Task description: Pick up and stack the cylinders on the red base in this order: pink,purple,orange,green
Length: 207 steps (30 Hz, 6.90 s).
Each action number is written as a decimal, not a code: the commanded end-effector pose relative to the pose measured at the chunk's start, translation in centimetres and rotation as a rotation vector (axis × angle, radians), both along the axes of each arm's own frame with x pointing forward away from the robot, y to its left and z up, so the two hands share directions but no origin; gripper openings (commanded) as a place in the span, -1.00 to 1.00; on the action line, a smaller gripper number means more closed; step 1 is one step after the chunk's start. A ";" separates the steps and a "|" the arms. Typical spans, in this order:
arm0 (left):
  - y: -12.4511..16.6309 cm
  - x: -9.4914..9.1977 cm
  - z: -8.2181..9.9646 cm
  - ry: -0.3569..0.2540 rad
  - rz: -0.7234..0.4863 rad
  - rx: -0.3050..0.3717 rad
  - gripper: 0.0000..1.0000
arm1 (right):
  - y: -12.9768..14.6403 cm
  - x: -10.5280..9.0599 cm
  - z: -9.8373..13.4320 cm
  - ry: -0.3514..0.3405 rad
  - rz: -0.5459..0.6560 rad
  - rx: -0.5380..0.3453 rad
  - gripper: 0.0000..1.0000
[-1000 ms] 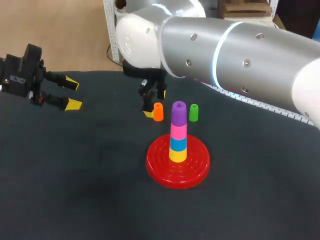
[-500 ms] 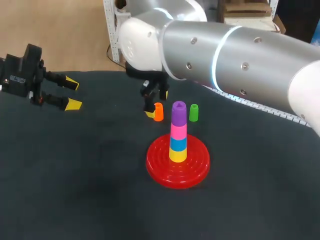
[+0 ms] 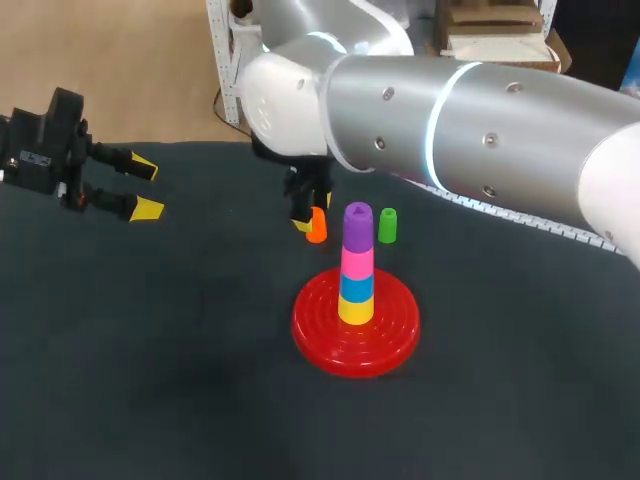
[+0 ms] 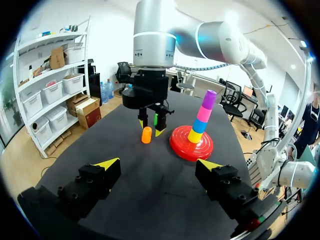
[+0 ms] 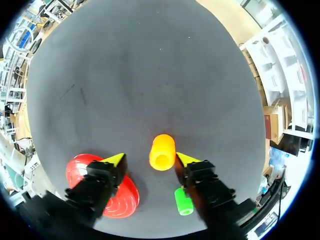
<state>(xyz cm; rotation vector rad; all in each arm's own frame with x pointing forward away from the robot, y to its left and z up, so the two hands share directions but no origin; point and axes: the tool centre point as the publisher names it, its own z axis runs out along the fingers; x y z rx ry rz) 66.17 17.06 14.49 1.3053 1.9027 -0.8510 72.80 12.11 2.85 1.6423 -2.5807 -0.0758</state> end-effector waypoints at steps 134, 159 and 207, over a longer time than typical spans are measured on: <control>0.1 0.1 -0.1 -0.002 -0.004 -0.003 1.00 | -6.8 -13.9 22.3 -0.075 0.592 -0.102 -1.00; 0.1 0.1 -0.1 -0.002 -0.004 -0.003 1.00 | -6.5 -13.8 21.2 -0.075 0.588 -0.121 -1.00; 0.1 0.1 -0.1 -0.002 -0.004 -0.003 1.00 | -10.3 -11.7 22.2 -0.216 0.336 0.017 1.00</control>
